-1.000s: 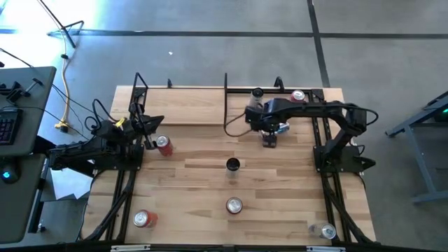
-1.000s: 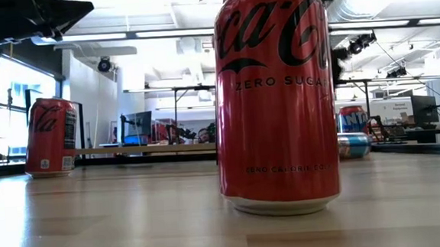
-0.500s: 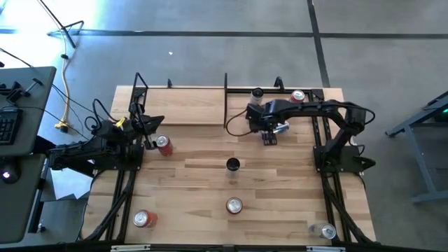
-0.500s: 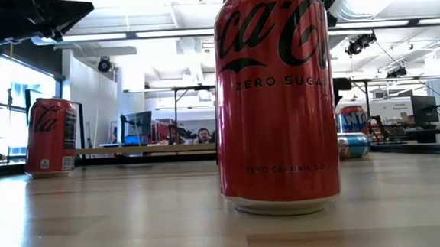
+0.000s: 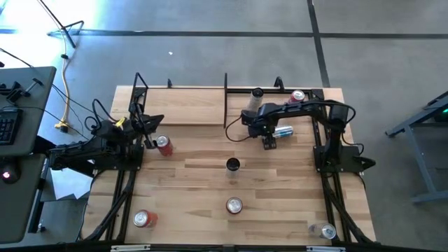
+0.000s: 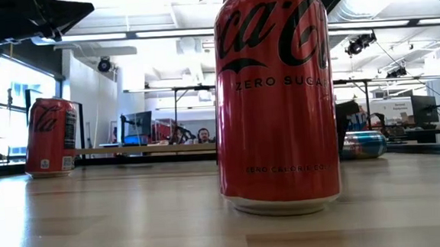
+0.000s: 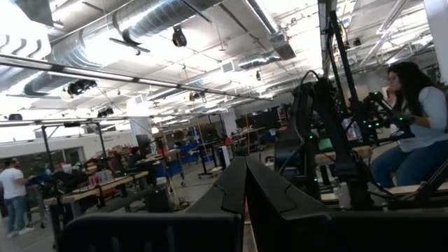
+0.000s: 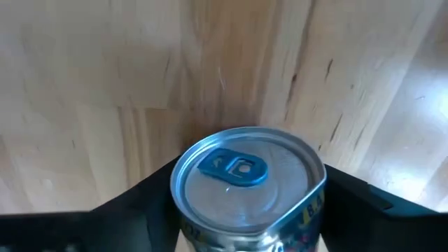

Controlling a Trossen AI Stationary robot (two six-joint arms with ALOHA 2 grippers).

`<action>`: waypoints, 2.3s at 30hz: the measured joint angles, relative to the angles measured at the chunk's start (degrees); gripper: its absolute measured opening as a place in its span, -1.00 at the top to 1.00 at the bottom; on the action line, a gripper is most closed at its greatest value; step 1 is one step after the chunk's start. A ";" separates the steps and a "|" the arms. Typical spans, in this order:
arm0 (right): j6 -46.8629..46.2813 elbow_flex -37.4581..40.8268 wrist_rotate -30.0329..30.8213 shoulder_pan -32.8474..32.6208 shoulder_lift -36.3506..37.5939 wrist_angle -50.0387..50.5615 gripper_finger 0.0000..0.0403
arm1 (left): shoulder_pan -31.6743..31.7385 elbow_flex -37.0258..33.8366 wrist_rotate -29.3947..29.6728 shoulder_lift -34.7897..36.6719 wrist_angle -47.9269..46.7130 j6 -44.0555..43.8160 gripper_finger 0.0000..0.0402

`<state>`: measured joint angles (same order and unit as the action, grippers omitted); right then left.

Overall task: Place canned beverage on shelf
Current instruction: Put the top blue soda can on the shelf

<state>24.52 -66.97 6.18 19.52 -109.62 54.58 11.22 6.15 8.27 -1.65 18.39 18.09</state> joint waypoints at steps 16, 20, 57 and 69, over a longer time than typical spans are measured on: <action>-9.98 -1.98 -5.72 -6.18 17.56 -12.59 -0.11 | 0.00 0.00 -0.03 -0.07 5.42 2.60 0.99; -13.50 -1.94 -8.41 -8.92 22.87 -19.90 -0.11 | 0.00 0.00 -0.09 -0.30 5.62 2.64 1.00; -25.33 22.52 -12.53 -7.40 1.92 -105.55 -0.21 | 0.00 1.70 -9.09 -15.32 7.04 -3.59 1.00; -28.38 18.34 -6.45 -10.48 1.92 -95.05 -0.31 | 0.00 1.70 -8.76 -15.34 7.28 -6.98 0.99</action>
<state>-3.86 -48.63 -0.27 9.04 -107.70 -40.47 11.22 7.86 -0.49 -16.99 25.67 11.11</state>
